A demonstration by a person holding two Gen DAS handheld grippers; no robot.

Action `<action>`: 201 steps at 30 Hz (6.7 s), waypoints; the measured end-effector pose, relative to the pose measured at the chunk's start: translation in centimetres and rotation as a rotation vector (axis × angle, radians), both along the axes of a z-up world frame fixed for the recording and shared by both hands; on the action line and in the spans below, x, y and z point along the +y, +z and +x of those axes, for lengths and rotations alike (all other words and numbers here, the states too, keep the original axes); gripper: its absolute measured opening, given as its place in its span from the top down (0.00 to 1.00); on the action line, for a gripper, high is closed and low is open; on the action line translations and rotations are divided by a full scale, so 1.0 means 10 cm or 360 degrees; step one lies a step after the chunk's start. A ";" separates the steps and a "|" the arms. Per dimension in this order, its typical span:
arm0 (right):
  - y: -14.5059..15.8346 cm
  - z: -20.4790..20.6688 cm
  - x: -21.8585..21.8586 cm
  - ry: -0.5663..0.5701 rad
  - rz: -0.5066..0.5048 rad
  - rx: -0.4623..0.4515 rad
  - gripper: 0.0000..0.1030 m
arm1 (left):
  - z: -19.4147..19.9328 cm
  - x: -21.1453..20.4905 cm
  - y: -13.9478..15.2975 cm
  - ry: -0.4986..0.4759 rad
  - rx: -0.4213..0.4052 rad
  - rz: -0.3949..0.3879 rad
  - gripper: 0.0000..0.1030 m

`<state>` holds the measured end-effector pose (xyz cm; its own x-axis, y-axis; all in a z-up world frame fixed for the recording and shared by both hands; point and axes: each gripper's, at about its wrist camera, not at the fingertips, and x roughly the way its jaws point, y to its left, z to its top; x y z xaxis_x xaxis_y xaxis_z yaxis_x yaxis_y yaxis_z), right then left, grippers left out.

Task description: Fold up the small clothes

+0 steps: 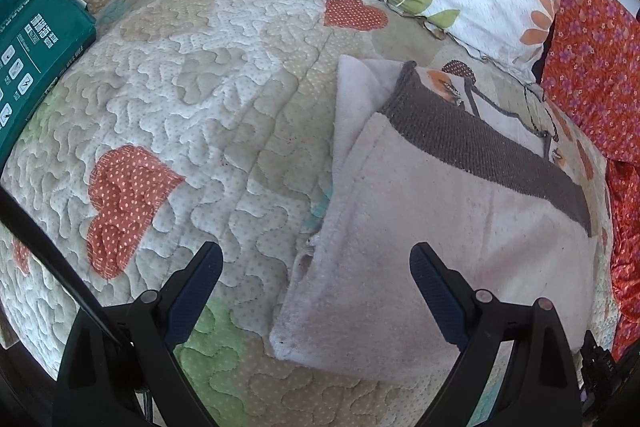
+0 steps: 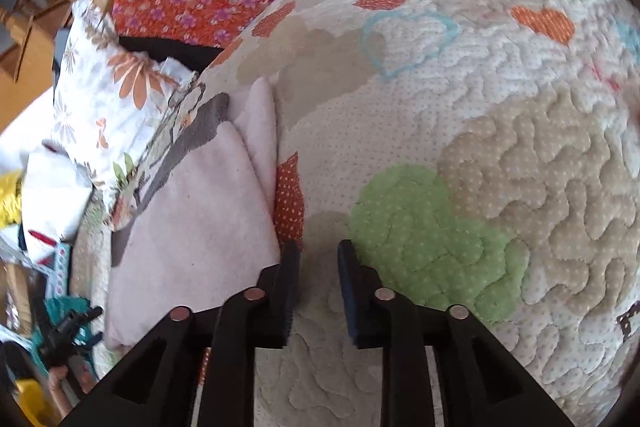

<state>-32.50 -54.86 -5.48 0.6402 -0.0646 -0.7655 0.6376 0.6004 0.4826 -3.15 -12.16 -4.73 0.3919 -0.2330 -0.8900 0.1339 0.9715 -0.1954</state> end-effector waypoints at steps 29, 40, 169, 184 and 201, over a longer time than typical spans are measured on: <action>0.42 -0.07 0.54 0.0060 -0.0488 0.0233 0.47 | -0.60 1.19 0.38 0.0365 -0.0138 -0.0391 0.09; 0.71 -0.12 0.69 0.0222 -0.0627 0.0228 0.39 | -0.52 0.99 0.38 0.0305 -0.0165 -0.0324 0.09; 0.26 1.17 0.08 0.0470 -0.0267 0.0184 0.88 | -0.53 -1.02 0.55 -0.0626 -0.0261 -0.0382 0.41; 0.33 0.98 -0.25 0.0262 -0.0383 0.0257 0.63 | -0.71 -1.78 0.14 -0.0833 -0.0017 -0.0139 0.37; 0.16 2.27 -0.50 0.0499 -0.0237 0.0237 0.84 | -0.58 -1.70 0.28 -0.0779 -0.0058 -0.0197 0.38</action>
<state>-9.79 -59.83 -3.88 0.5289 -0.0004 -0.8487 0.4682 0.8342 0.2914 -8.98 -29.14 -1.93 0.2408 -0.4999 -0.8319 0.5768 0.7631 -0.2916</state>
